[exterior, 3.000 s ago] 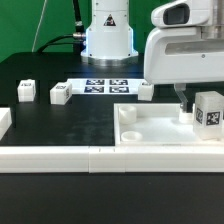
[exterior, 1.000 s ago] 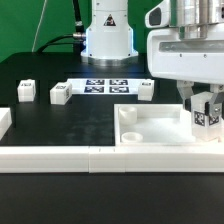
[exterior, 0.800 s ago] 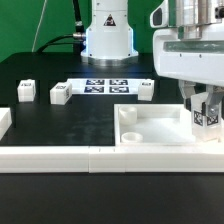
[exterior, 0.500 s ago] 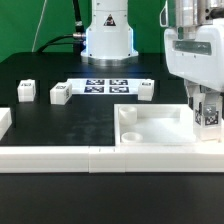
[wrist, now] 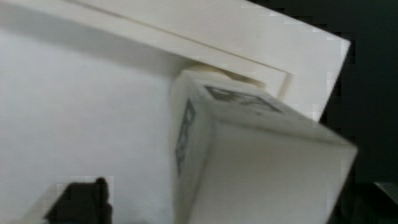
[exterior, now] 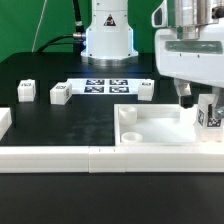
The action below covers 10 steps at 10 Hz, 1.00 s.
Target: Assemble one leg
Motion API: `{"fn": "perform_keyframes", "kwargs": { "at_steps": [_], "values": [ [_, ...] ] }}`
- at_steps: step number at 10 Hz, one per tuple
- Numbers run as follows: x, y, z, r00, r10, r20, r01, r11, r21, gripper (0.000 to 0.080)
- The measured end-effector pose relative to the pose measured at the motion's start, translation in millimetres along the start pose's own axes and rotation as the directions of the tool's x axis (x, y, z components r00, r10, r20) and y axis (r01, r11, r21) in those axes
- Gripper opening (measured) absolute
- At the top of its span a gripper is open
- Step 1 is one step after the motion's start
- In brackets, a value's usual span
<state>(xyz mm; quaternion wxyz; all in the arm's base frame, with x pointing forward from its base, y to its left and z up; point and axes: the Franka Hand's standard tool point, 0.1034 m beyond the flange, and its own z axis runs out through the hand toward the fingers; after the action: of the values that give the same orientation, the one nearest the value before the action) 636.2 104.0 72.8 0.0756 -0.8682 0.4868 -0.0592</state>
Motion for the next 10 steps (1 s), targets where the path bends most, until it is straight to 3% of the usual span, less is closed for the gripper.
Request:
{"fn": "perform_keyframes", "kwargs": {
  "at_steps": [2,5,10],
  "values": [
    [-2.9,-2.8,-0.6,0.967,-0.255,0.000,0.255,0.967,0.003,0.0648],
    [-10.0,-5.2,1.9,0.840,-0.542,0.000,0.542,0.840,-0.004,0.0649],
    [-8.5,-3.3,4.6,0.499,-0.867,0.005,0.866,0.498,-0.050,0.0649]
  ]
}}
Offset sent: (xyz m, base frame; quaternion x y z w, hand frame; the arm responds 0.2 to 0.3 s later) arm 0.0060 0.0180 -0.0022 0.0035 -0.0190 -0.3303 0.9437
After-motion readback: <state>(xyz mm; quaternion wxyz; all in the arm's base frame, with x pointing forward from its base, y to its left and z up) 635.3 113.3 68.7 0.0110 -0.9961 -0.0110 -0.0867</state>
